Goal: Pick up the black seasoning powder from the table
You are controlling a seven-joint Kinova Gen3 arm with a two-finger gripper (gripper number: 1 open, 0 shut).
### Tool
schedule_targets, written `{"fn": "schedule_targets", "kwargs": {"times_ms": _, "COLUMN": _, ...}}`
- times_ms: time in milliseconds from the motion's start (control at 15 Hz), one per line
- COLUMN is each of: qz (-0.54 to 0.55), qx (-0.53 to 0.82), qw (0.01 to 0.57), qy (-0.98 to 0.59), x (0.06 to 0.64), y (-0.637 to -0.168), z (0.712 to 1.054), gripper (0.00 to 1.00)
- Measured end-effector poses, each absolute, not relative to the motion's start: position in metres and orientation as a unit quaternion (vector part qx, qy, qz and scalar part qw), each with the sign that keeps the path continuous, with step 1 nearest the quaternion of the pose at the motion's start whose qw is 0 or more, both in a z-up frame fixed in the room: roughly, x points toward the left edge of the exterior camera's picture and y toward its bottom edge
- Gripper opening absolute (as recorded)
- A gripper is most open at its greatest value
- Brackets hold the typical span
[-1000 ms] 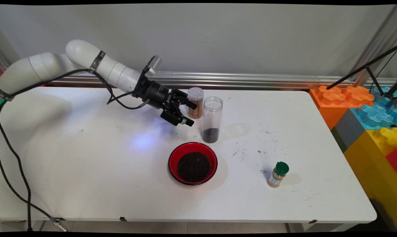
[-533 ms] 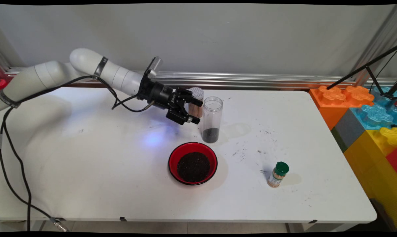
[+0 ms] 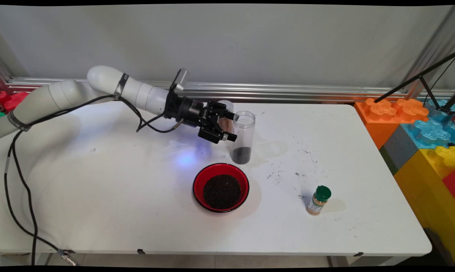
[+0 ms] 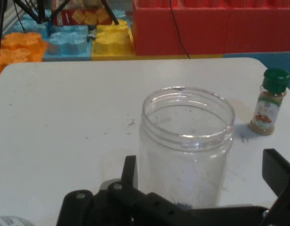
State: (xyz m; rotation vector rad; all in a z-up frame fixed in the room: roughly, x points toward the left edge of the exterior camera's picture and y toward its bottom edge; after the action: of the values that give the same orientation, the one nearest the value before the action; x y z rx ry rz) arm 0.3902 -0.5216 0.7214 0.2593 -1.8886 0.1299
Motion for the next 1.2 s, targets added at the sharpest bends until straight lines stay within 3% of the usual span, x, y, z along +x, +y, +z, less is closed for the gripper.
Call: {"fn": "schedule_targets", "kwargs": {"times_ms": 1200, "qz": 0.09, "qx": 0.095, "qw": 0.601, "qy": -0.789, "x": 0.378, "y": -0.522, "z": 0.689, "gripper": 1.0}}
